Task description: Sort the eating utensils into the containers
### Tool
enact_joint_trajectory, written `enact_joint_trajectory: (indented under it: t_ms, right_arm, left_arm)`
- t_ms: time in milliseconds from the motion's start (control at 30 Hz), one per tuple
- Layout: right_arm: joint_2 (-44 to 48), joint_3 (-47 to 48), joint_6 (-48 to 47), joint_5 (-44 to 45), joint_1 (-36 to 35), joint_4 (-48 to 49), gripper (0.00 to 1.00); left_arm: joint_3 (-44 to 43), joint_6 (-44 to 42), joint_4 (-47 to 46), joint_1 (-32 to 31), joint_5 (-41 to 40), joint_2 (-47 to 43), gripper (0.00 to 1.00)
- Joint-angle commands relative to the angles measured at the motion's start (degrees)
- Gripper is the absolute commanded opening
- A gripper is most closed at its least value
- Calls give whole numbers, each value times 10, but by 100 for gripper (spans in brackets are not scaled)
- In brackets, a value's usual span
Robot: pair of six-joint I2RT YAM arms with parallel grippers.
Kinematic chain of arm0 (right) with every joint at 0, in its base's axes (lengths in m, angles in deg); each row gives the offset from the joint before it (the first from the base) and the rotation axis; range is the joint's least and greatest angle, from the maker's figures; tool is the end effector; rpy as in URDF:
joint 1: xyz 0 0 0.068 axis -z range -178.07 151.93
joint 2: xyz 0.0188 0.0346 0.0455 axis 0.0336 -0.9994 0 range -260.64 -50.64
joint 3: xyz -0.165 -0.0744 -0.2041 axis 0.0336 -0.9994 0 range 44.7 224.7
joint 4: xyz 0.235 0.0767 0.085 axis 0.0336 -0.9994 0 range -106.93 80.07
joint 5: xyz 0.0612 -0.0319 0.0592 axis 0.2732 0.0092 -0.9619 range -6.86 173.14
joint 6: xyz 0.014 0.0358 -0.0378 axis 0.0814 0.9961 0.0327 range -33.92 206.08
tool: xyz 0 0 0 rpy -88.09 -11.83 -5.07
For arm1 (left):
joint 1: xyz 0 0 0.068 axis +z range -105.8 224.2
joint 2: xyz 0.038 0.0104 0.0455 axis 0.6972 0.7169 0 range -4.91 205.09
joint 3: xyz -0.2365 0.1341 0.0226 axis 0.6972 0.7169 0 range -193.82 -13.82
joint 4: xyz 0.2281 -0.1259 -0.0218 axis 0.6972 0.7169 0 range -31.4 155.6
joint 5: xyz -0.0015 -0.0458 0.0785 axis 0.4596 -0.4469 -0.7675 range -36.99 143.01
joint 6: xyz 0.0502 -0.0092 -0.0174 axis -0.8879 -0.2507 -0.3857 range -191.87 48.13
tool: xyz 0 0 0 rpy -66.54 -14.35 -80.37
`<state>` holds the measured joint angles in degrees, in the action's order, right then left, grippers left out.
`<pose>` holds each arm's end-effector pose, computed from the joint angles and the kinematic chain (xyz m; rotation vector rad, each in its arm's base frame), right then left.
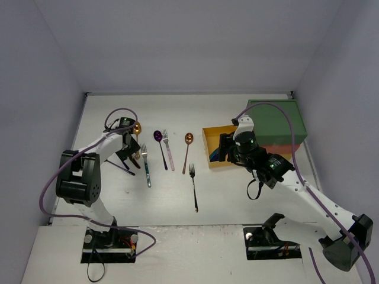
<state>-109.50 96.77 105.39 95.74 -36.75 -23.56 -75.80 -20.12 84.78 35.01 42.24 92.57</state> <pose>0.1889 0.1411 0.3321 -0.1798 1.9381 0.4662 0.3370 -0.0477 0.1860 -1.0089 2.4188 -0.1223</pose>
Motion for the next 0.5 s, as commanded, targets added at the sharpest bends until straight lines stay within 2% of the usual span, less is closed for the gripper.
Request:
enact_joint_trajectory:
  t_ms: [0, 467]
  right_arm:
    - [13, -2, -10, -1, 3, 23, 65]
    - [8, -9, -12, -1, 4, 23, 65]
  left_arm:
    - [-37, 12, -14, 6, -3, 12, 43]
    - [-34, 4, -24, 35, 7, 66, 40]
